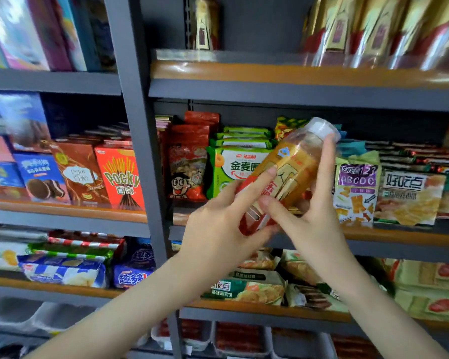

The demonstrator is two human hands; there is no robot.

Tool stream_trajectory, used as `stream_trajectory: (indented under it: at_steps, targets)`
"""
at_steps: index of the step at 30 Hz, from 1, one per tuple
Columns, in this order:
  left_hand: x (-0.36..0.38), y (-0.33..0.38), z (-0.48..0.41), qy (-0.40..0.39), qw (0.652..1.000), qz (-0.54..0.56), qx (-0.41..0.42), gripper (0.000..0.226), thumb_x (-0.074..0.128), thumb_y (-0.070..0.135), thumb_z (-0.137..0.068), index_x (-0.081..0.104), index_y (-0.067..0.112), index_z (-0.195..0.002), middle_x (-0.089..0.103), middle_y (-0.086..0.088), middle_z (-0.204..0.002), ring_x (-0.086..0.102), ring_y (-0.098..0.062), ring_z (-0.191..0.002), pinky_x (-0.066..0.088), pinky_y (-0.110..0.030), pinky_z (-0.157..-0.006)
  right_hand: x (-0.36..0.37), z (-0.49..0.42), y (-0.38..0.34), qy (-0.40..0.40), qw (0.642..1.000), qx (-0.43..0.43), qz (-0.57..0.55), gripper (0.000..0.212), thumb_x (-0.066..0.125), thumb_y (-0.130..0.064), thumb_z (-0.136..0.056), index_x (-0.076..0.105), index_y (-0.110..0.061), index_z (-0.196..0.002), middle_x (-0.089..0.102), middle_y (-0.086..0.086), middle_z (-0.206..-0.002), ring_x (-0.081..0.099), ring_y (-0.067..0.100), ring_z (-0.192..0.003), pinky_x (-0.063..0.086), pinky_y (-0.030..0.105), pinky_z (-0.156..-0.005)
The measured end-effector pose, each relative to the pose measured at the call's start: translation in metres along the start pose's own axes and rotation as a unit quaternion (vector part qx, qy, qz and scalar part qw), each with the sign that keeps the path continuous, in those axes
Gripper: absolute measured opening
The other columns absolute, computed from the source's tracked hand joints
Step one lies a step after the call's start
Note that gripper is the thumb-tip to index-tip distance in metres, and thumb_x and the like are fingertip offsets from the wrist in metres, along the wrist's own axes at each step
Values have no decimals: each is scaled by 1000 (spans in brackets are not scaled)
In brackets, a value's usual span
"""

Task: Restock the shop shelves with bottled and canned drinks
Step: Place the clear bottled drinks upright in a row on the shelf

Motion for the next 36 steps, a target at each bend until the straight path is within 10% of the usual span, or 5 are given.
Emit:
stream_trajectory:
  at_steps: [7, 11, 17, 28, 36]
  targets:
    - [-43, -28, -64, -134, 945, 299, 2, 53, 54, 39, -91, 40, 38, -143, 55, 11, -137, 51, -5, -126, 42, -24, -104, -8, -54, -59, -31, 992, -121, -29, 102, 77, -23, -79, 6, -65, -139, 26, -1, -158, 44, 17, -135, 45, 46, -105]
    - [-107, -34, -98, 79, 990, 80, 85, 36, 48, 35, -93, 57, 29, -128, 61, 10, -123, 56, -8, -116, 41, -23, -102, -11, -93, -100, -42, 979, -200, -24, 104, 78, -28, -78, 2, -63, -140, 19, 1, -160, 42, 24, -136, 44, 48, -105]
    - [-148, -67, -139, 225, 918, -303, 123, 51, 53, 27, -87, 55, 7, -134, 45, -26, -139, 38, -41, -129, 32, -53, -106, 5, -158, -147, -42, 955, -291, 30, 100, 69, -12, -81, -3, -49, -140, 12, -9, -158, 35, 6, -138, 44, 24, -102]
    - [-152, -96, -170, 220, 903, -332, 162, 49, 40, 27, -95, 49, 10, -140, 29, -16, -151, 27, -33, -140, 23, -50, -114, 57, -249, -126, -145, 956, -202, 156, 106, 71, -9, -85, 0, -71, -133, 30, -18, -149, 54, 2, -121, 48, 11, -89]
    - [-152, -103, -170, 227, 908, -297, 189, 46, 40, 28, -96, 49, 14, -139, 29, -16, -153, 24, -32, -142, 19, -49, -117, 95, -311, -63, -216, 939, -94, 252, 104, 71, -18, -87, -6, -64, -139, 26, 4, -156, 50, 23, -126, 45, 46, -105]
Point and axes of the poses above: each hand's wrist, its own z-axis away from the middle knuckle, its own x-axis out of the palm, y = z × x, the point moved 8 cm from there along -z, towards the middle knuckle
